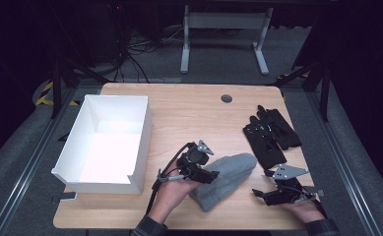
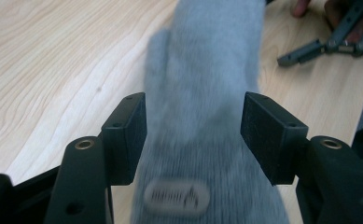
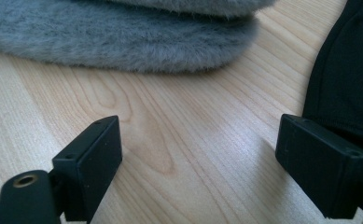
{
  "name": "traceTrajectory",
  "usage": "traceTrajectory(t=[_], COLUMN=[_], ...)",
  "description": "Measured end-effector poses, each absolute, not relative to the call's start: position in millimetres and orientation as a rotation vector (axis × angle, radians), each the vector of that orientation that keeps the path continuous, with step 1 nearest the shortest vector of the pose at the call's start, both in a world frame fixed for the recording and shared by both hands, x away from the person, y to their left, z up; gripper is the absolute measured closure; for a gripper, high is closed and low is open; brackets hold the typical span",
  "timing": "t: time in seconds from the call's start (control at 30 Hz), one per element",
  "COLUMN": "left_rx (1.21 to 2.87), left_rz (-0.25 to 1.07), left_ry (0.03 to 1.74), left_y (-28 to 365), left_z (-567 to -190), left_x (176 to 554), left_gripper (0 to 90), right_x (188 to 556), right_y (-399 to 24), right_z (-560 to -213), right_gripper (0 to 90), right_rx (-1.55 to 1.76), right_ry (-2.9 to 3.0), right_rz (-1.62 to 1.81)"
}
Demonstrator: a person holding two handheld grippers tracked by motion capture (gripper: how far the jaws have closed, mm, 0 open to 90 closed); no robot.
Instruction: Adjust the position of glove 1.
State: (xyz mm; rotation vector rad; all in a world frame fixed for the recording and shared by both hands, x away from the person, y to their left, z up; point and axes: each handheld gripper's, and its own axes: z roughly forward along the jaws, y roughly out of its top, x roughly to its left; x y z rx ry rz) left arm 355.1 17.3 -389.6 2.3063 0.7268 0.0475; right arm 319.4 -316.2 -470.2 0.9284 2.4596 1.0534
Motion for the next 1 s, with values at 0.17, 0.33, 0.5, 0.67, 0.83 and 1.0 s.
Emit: traceTrajectory(t=[0.17, 0.33, 0.5, 0.67, 0.83, 1.0], left_rx=[2.276, 2.251, 2.25, 2.24, 2.251, 2.242], left_rz=[-0.005, -0.046, -0.117, -0.122, -0.105, -0.084], left_ry=[0.721, 0.715, 0.709, 0.714, 0.728, 0.737], left_y=[42, 48, 45, 47, 45, 42], left_z=[-396, -409, -422, -421, -415, -403], left_x=[348, 347, 354, 354, 351, 344], left_gripper=[42.8, 36.0, 31.8, 49.8, 60.3, 62.1], right_x=[319, 320, 320, 320, 320, 320], right_y=[-316, -316, -316, -316, -316, -316], right_z=[-470, -470, -470, -470, -470, -470], right_gripper=[14.8, 14.8, 14.8, 14.8, 14.8, 14.8], right_rx=[0.929, 0.928, 0.928, 0.928, 0.928, 0.929], right_ry=[2.46, 2.458, 2.458, 2.458, 2.458, 2.458], right_rz=[1.053, 1.051, 1.052, 1.051, 1.051, 1.054])
